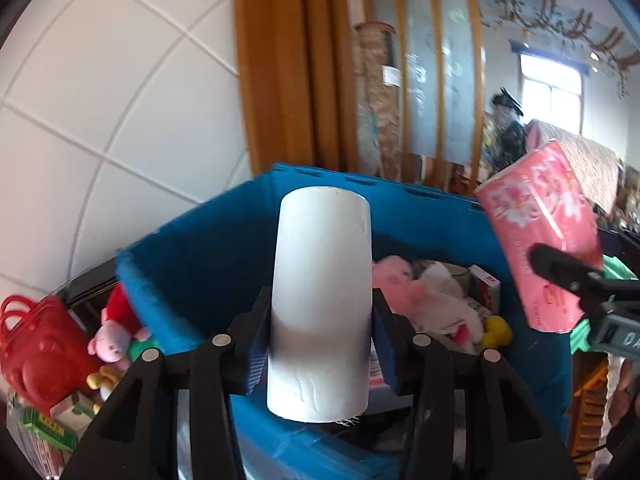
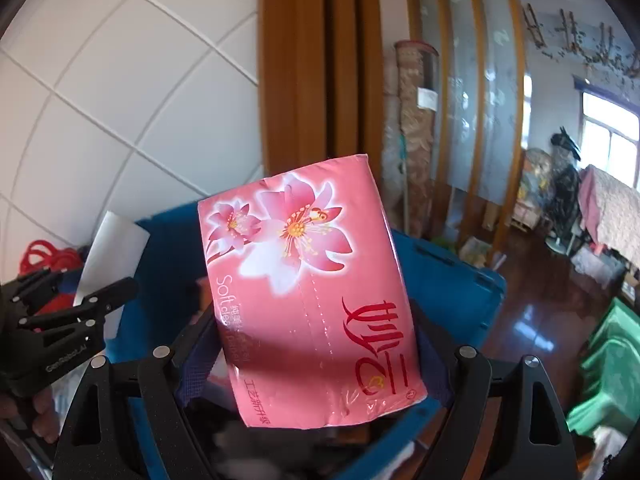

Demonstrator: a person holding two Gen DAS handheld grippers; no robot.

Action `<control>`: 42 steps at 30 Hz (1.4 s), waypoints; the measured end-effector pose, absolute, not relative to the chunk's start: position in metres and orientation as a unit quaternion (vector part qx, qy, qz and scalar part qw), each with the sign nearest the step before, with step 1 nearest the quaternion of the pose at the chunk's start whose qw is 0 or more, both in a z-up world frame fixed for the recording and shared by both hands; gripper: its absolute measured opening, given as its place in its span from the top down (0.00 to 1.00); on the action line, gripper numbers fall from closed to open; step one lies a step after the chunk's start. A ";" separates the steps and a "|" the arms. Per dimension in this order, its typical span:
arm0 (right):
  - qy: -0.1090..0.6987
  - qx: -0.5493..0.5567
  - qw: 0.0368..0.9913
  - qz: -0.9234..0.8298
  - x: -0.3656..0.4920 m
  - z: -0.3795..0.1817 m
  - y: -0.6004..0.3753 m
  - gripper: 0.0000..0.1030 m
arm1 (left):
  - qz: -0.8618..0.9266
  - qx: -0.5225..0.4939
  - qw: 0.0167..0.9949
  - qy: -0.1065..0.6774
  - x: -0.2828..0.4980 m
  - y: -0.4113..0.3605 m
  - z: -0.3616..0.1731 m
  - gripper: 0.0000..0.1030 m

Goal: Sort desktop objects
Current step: 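Carry the paper roll and tissue pack over the blue crate, then release both items into the crate and move both tools back toward the bed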

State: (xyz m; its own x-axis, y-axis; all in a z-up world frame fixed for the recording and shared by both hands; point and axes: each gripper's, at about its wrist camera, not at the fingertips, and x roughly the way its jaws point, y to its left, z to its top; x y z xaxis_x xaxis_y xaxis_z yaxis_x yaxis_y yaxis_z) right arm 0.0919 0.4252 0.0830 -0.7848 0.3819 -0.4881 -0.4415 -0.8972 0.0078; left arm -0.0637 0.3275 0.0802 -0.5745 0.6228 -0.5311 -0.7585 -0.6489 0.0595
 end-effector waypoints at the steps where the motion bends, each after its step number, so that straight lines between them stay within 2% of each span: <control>1: 0.062 -0.249 0.221 0.941 0.089 0.079 0.431 0.17 | 0.874 -0.240 0.396 0.148 -0.061 0.333 0.078 0.56; 7: 0.057 -0.274 0.238 0.930 0.089 0.062 0.467 0.17 | 0.867 -0.252 0.395 0.172 -0.059 0.365 0.070 0.56; 19: 0.041 -0.314 0.239 0.918 0.070 0.037 0.484 0.16 | 0.874 -0.266 0.367 0.178 -0.072 0.377 0.058 0.56; 21: 0.037 -0.318 0.239 0.917 0.065 0.034 0.491 0.16 | 0.876 -0.263 0.361 0.180 -0.072 0.377 0.057 0.52; 23: 0.036 -0.321 0.235 0.917 0.063 0.033 0.493 0.15 | 0.880 -0.257 0.356 0.179 -0.072 0.375 0.058 0.31; 25: 0.034 -0.321 0.234 0.917 0.062 0.033 0.492 0.15 | 0.885 -0.249 0.354 0.173 -0.071 0.372 0.060 0.24; 27: 0.031 -0.320 0.236 0.917 0.062 0.034 0.490 0.12 | 0.886 -0.248 0.353 0.171 -0.071 0.369 0.061 0.24; 30: 0.031 -0.316 0.234 0.919 0.066 0.039 0.485 0.00 | 0.888 -0.252 0.350 0.162 -0.072 0.358 0.062 0.24; 36: 0.025 -0.287 0.223 0.931 0.092 0.067 0.451 0.00 | 0.898 -0.254 0.332 0.137 -0.071 0.313 0.064 0.23; 42: -0.004 -0.258 0.195 0.946 0.110 0.100 0.389 0.00 | 0.919 -0.251 0.282 0.113 -0.076 0.237 0.057 0.14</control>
